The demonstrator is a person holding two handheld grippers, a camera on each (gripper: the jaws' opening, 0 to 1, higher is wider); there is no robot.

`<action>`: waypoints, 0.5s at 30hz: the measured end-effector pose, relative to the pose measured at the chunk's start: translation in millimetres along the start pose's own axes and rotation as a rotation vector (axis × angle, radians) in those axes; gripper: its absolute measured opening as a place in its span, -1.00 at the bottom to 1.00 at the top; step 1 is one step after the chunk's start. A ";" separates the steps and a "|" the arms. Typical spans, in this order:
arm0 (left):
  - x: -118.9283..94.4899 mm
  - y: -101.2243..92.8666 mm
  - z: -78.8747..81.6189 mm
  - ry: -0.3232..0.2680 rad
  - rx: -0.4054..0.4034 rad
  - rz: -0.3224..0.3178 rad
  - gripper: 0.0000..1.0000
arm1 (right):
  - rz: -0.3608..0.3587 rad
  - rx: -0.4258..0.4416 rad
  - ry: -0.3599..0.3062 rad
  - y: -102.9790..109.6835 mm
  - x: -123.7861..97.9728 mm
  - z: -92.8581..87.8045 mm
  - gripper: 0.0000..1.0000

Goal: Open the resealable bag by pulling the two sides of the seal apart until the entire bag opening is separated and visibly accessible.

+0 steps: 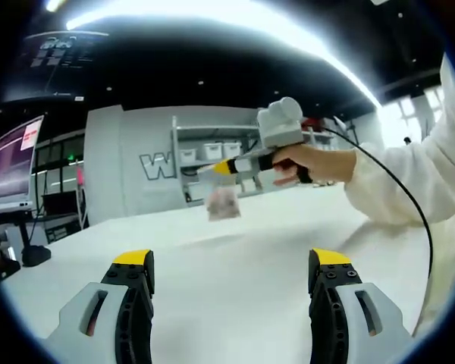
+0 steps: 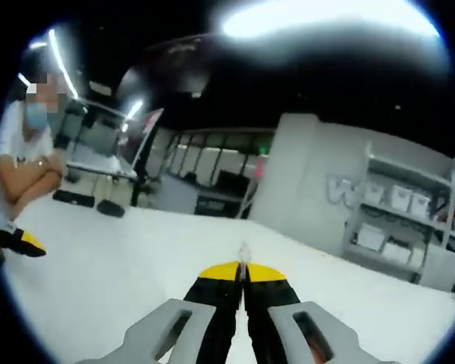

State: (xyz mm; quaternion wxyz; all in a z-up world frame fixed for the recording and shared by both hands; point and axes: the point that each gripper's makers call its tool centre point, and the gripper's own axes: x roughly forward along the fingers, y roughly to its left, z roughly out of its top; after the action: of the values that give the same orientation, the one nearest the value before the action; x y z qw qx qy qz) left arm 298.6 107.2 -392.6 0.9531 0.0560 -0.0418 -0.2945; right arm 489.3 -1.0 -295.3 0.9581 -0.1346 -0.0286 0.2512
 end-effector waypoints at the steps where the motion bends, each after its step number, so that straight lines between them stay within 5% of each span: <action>1: -0.1 0.0 0.0 0.000 0.000 0.000 0.65 | 0.000 0.005 -0.001 -0.5 -0.5 0.5 -1.00; 5: -0.3 -0.1 -0.2 0.000 0.001 0.000 0.65 | 0.006 0.003 -0.005 1.3 -2.7 3.4 -1.00; 15: -0.4 0.1 -0.3 0.002 0.003 0.000 0.65 | 0.038 0.203 -0.039 2.6 -10.0 6.2 -1.00</action>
State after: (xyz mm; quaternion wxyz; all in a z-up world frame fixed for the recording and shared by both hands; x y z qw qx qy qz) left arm 298.4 107.5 -392.9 0.9530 0.0578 -0.0415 -0.2943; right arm 478.6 -2.2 -290.0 0.9611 -0.0323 -0.0189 0.2737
